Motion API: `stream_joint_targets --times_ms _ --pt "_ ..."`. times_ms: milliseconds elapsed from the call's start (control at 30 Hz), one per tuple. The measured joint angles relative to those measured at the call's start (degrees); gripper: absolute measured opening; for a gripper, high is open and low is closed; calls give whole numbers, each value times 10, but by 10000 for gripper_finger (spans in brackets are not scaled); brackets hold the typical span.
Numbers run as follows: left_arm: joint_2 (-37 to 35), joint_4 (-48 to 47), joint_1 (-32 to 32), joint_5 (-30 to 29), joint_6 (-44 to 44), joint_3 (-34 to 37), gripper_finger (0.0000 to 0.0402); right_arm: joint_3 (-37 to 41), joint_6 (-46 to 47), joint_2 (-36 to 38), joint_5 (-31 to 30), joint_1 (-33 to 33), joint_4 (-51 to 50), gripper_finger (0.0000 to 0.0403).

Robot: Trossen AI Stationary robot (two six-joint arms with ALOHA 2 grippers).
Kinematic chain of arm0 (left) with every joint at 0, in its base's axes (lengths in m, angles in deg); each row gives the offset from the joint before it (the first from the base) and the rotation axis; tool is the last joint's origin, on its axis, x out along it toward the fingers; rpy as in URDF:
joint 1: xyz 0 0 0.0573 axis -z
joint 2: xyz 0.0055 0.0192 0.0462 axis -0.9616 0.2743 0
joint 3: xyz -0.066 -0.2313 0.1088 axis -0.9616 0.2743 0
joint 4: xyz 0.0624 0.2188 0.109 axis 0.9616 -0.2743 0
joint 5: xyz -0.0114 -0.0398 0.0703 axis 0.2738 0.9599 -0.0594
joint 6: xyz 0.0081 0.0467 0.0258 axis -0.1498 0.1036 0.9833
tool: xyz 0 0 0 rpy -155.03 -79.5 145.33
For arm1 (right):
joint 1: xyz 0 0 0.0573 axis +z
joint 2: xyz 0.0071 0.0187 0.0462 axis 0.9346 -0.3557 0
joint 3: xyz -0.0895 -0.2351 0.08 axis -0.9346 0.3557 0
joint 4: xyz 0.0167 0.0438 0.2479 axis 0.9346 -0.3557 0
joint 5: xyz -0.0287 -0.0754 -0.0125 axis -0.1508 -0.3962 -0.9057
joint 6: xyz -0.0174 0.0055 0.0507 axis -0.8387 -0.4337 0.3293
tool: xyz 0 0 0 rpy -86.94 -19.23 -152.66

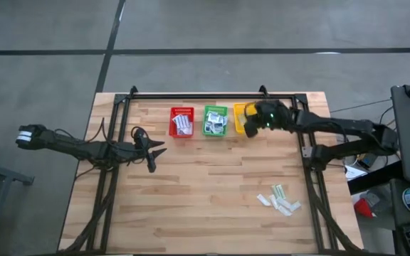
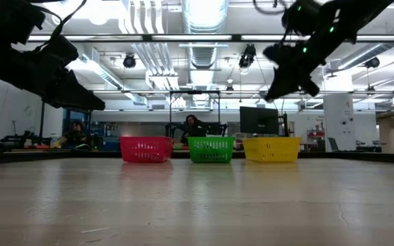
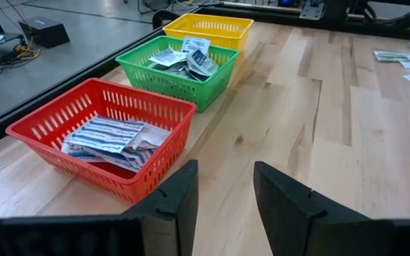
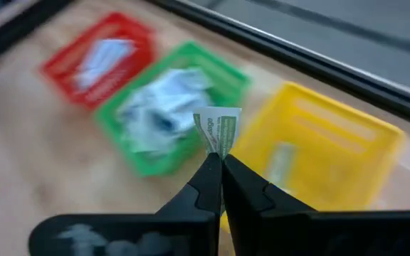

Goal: Pick & Place First Aid Supplies
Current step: Put the green bandage into the yellow basket

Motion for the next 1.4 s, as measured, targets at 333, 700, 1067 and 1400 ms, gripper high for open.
stream_joint_targets --times_ms 333,700,1067,1400 --pt "0 2 0 0 -1 0 133 -62 20 -109 3 -67 -25 8" --pt "0 2 0 -10 0 0 133 -335 -85 -328 -36 -76 -370 8" --pt "0 2 0 -13 2 0 133 -410 -135 -400 17 -81 -398 8" --pt "0 1 0 -12 20 0 133 -361 -154 -401 45 -83 -376 17"
